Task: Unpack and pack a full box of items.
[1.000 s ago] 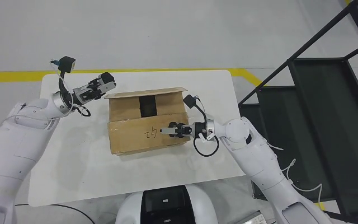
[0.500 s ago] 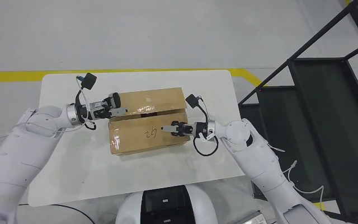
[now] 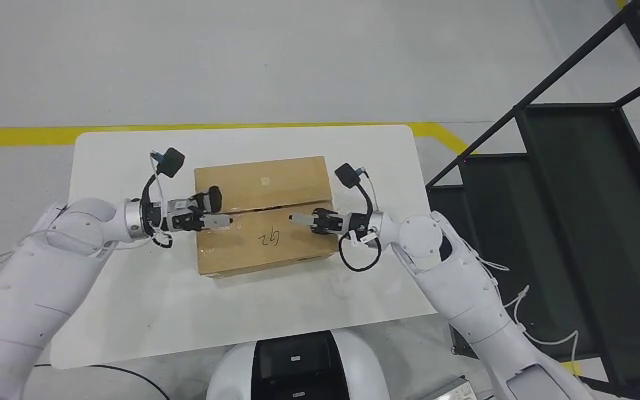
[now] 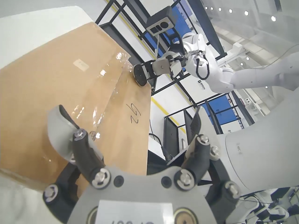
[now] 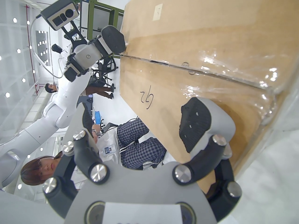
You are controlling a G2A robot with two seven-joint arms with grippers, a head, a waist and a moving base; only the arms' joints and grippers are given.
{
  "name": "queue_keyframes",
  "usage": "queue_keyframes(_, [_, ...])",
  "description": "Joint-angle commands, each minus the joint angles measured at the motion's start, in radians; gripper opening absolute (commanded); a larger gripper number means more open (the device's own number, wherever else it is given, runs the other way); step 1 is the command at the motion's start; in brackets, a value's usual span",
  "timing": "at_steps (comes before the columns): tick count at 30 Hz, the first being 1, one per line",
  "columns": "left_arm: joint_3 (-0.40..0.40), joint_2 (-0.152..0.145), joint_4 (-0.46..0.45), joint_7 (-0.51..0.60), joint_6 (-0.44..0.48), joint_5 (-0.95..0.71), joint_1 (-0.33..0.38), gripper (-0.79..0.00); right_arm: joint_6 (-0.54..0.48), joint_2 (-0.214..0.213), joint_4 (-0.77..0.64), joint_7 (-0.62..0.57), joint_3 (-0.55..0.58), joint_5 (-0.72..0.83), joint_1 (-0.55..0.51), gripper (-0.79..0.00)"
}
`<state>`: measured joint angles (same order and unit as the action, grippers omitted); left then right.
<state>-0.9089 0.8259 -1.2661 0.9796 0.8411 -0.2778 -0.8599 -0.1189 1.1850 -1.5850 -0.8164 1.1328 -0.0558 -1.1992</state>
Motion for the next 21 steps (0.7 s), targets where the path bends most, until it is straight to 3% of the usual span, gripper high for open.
queue_keyframes(1, [-0.007, -0.007, -0.001, 0.023, -0.024, -0.014, -0.007, 0.000, 0.003, -0.002, -0.010, 0.004, 0.005, -0.003, -0.006, 0.000])
queue_keyframes(14, [-0.082, -0.057, -0.062, 0.116, -0.117, -0.112, -0.085, 0.000, 0.006, -0.017, -0.080, 0.035, 0.055, -0.014, -0.063, 0.000])
queue_keyframes(21, [-0.115, -0.064, -0.050, 0.132, -0.192, -0.142, -0.101, 0.000, -0.002, -0.026, -0.110, 0.049, 0.089, -0.011, -0.101, 0.000])
